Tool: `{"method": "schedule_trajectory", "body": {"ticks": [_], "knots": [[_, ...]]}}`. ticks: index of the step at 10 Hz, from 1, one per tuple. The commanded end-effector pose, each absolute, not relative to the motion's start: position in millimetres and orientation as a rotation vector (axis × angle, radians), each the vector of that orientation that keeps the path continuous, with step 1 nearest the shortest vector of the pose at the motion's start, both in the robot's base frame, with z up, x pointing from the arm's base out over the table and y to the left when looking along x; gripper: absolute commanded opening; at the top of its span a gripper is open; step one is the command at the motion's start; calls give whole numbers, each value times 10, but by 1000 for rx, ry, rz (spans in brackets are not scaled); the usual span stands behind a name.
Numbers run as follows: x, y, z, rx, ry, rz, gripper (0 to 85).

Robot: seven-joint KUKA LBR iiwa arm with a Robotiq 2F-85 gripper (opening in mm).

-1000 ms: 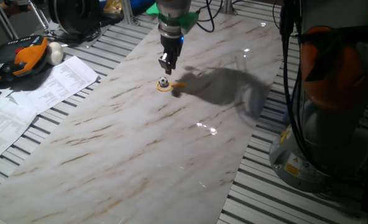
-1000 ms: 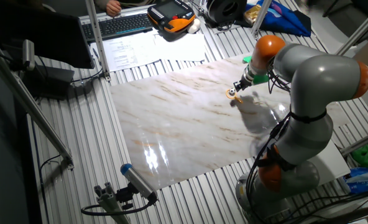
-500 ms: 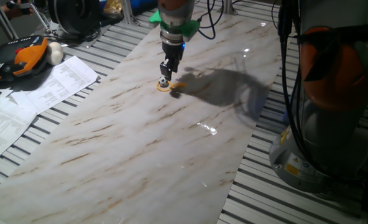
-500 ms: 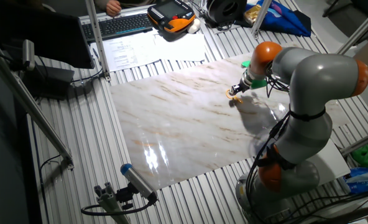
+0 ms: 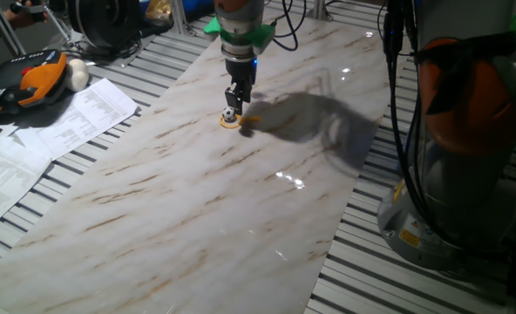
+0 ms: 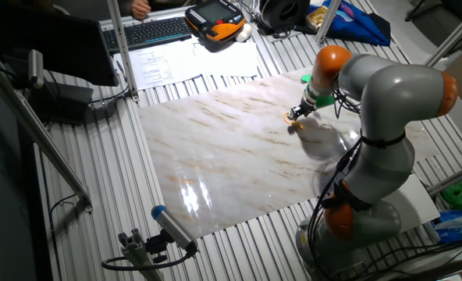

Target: Remove the bubble ring from the ball

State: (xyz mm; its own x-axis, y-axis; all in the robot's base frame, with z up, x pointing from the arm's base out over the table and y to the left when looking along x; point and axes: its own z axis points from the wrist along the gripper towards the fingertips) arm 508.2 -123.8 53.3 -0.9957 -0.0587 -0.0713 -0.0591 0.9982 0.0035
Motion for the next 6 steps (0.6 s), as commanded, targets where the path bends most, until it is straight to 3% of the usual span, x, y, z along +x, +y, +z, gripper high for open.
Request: {"method": "schedule_trajectory", "body": {"ticks": [1, 6], "knots": [[5050, -1224, 503, -99, 3052, -2, 510], [5050, -1255, 487, -143, 3058, 13, 510]]}}
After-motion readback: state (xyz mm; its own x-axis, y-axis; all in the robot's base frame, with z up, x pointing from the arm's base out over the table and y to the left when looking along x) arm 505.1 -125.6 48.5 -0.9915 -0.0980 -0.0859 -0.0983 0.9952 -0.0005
